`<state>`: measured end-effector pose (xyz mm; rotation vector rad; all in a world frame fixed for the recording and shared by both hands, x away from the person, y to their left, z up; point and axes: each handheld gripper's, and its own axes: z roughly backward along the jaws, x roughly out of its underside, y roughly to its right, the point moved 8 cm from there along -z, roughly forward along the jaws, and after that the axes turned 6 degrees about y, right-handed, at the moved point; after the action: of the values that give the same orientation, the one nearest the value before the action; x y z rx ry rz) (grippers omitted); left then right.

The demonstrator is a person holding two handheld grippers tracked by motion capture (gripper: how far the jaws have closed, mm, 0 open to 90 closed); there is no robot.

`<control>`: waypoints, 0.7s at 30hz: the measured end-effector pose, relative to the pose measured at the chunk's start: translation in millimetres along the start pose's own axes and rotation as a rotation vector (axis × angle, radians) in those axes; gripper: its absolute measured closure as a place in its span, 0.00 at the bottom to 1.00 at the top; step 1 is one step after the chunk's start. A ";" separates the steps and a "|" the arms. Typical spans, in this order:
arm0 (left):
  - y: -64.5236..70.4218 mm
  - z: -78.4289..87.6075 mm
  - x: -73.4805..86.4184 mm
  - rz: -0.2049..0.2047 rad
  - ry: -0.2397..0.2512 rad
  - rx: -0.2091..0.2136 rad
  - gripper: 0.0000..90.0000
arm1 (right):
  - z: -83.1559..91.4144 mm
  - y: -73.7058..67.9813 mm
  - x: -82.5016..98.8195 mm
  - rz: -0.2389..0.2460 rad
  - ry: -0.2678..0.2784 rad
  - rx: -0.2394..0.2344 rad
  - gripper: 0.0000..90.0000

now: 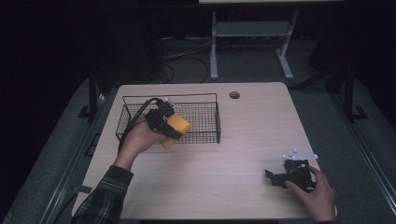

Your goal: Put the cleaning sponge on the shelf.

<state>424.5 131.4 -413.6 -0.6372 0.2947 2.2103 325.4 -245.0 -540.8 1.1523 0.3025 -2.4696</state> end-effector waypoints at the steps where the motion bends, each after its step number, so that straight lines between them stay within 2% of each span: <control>1: -2.2 0.5 -0.3 0.002 0.001 -0.001 0.25 | 0.0 0.1 0.0 0.001 0.000 0.000 0.00; 21: -51.9 13.2 2.4 0.066 0.027 -0.100 0.25 | 0.0 0.0 0.0 0.000 0.000 0.000 0.00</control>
<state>457.9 172.2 -403.8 -0.7218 0.2230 2.2920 325.4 -245.0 -540.8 1.1520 0.3027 -2.4694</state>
